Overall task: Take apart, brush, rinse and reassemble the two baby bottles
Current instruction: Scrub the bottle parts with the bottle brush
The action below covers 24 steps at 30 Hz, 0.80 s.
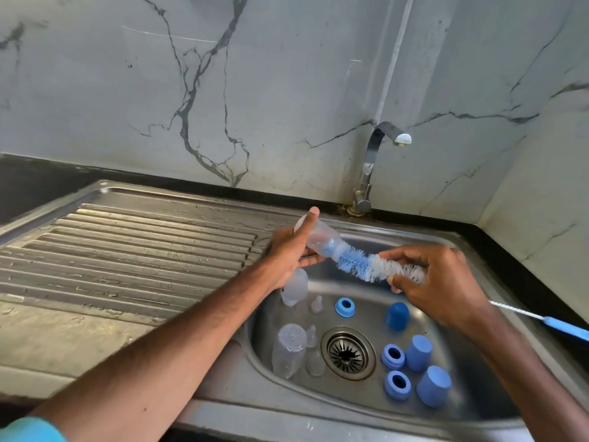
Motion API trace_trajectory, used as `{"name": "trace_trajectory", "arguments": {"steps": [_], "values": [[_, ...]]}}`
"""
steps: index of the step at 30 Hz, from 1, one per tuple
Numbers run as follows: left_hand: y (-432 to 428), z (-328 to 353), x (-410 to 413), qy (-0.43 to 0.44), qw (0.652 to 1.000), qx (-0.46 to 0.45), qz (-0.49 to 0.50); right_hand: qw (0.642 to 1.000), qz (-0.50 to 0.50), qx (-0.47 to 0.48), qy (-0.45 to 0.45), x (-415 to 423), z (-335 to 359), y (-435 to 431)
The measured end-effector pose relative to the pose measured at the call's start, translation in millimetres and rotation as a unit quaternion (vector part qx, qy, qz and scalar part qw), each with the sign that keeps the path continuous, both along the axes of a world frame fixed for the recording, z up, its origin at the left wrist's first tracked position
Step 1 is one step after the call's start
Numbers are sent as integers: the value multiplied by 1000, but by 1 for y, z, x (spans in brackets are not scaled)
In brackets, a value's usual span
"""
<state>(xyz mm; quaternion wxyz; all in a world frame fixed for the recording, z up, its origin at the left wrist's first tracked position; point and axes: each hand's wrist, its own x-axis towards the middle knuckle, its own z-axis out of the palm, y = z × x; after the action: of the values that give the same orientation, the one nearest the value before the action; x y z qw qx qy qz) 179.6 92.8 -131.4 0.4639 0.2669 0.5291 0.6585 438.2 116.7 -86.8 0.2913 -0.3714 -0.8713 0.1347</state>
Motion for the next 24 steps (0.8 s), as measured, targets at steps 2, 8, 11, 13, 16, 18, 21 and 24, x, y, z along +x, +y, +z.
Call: {"name": "trace_trajectory", "arguments": {"steps": [2, 8, 11, 13, 16, 18, 21, 24], "values": [[0, 0, 7, 17, 1000, -10, -20, 1000, 7, -16, -4, -5, -5, -3], [2, 5, 30, 13, 997, 2, -71, 992, -10, -112, 52, -6, -9, -1], [2, 8, 26, -1, 999, -8, -33, 995, -62, -79, -24, -3, -4, -1], [2, 6, 16, -12, 1000, -22, -2, 993, -78, -76, -52, -2, 0, -3], [0, 4, 0, -38, 998, -32, 46, 996, -68, -12, -57, 0, 2, -5], [0, 5, -7, -58, 996, -33, 60, 997, -53, 54, -28, -2, 1, -7], [2, 4, -5, -69, 996, -32, 49, 988, -48, 141, -34, -8, -5, -12], [3, 3, -2, -68, 997, -29, 32, 975, -47, 209, -65, -14, -11, -17]]}}
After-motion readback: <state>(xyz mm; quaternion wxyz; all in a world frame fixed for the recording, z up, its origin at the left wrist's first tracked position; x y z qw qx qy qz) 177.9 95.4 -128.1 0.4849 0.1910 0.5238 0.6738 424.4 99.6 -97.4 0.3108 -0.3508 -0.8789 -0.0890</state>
